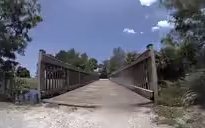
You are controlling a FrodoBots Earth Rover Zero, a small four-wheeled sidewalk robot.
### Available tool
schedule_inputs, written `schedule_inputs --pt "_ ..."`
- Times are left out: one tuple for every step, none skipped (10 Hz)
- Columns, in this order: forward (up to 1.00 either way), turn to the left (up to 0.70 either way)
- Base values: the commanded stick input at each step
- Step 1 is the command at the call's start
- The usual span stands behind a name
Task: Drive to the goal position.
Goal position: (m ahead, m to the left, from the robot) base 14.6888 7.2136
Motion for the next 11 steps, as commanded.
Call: schedule_inputs --pt "0.85 -0.34" --pt "0.85 -0.34" --pt "0.85 -0.25" --pt "0.85 0.0" --pt "0.85 0.0" --pt "0.85 0.07" --pt "0.85 0.31" --pt "0.85 0.34" --pt "0.85 0.34" --pt "0.85 0.34" --pt "0.69 0.28"
